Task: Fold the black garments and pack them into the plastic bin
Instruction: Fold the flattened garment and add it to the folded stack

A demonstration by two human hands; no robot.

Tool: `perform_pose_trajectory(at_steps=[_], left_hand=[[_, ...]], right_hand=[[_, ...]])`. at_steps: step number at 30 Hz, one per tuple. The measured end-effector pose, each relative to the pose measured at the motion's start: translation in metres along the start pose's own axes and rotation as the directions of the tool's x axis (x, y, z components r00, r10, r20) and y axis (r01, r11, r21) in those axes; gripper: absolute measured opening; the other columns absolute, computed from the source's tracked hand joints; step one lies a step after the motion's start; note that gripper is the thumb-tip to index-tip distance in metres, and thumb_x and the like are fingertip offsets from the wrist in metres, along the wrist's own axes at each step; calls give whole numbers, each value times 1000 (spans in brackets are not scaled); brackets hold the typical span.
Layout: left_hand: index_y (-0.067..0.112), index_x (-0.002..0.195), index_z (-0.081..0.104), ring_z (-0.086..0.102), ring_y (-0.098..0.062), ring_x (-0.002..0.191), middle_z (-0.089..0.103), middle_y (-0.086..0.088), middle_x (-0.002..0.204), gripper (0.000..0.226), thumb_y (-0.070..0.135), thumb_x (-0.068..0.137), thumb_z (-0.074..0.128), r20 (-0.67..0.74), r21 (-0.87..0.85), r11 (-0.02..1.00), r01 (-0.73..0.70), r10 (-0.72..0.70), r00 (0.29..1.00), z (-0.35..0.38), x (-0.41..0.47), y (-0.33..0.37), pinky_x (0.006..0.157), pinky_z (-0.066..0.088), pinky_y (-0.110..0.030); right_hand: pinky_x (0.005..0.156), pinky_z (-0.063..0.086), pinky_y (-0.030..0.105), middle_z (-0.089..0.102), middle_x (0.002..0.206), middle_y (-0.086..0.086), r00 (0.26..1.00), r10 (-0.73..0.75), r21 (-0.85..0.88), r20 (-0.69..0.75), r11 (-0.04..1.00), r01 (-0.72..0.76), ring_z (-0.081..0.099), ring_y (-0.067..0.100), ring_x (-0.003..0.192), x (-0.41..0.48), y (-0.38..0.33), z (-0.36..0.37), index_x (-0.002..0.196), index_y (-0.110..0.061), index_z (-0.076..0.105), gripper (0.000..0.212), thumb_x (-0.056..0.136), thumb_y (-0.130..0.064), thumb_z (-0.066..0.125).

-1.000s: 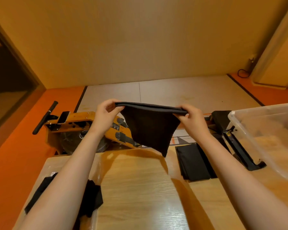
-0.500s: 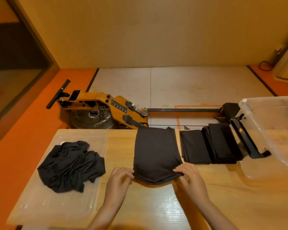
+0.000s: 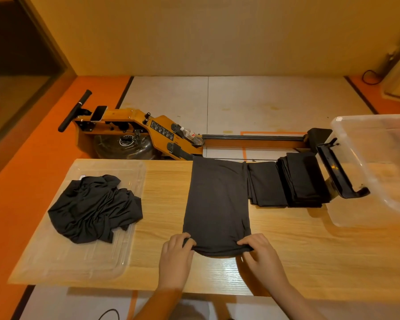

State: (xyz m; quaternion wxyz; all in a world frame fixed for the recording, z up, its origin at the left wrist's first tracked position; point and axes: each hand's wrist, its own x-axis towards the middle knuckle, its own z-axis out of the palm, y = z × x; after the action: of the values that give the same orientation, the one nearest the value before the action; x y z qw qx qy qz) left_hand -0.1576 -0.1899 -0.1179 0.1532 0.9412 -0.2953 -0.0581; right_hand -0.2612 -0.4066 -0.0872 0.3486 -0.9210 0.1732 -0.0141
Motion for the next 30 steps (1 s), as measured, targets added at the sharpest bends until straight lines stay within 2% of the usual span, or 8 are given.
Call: perform_pose_trajectory(at_steps=[4,6,12,15,19,23,27,30], left_hand=[[31,82,64,50,-9,95,61,13,97,25,21,68,81,-36,34,999,-43,44,998,-8,-8,-30,76,41,-24],[31,83,62,55,-10,96,61,13,100,9,24,78,61,-50,43,996,-80,82,995,-12,-20,-42,80,33,-22],[28,91,59,49,-5,115,63,8,120,17,29,92,42,-80,-116,970,-214,206,975,-10,-58,-47,91,36,-18],[30,100,62,53,7,99,63,15,110,28,41,98,36,-77,-241,967,-79,62,995,-8,-69,-44,78,41,-6],[36,101,59,50,15,103,57,27,102,19,35,88,44,-56,-431,900,65,-98,994,-9,-79,-36,86,43,-8],[30,97,65,48,14,107,56,26,103,20,24,83,52,-118,-460,887,31,-96,988,-12,-89,-25,90,38,-5],[46,103,60,48,10,109,50,34,113,65,-6,68,45,-70,-489,866,103,-157,985,-9,-108,-26,93,36,-7],[51,103,56,50,7,108,50,34,112,69,-6,67,41,-70,-473,872,127,-181,981,-11,-114,-27,92,39,-14]], right_hand=[[73,36,6,54,92,-20,993,-59,-54,106,996,65,48,-6,90,-17,7,12,97,-31,66,21,82,-18,59],[73,38,13,56,90,-21,983,-119,-64,137,990,129,52,1,88,-24,9,22,94,-35,63,20,78,-25,55],[98,26,8,54,114,-23,983,-156,-6,96,988,157,40,-7,114,-36,4,30,94,-30,58,19,80,-19,50],[96,24,8,52,116,-24,987,-133,5,91,991,133,40,-9,113,-39,3,28,99,-27,60,22,82,-15,52],[82,30,5,56,106,-20,989,-79,-34,121,996,84,47,-1,98,-47,6,24,107,-26,61,24,85,-16,55],[77,34,8,61,101,-15,989,-53,-34,139,998,58,50,3,93,-60,7,22,104,-26,62,23,85,-13,59],[76,35,10,57,99,-18,986,-38,-39,163,998,45,49,2,93,-74,8,19,106,-27,61,23,87,-14,59],[75,35,9,55,97,-21,984,-16,-43,180,999,24,48,-1,92,-82,8,17,108,-30,59,24,89,-15,56]])
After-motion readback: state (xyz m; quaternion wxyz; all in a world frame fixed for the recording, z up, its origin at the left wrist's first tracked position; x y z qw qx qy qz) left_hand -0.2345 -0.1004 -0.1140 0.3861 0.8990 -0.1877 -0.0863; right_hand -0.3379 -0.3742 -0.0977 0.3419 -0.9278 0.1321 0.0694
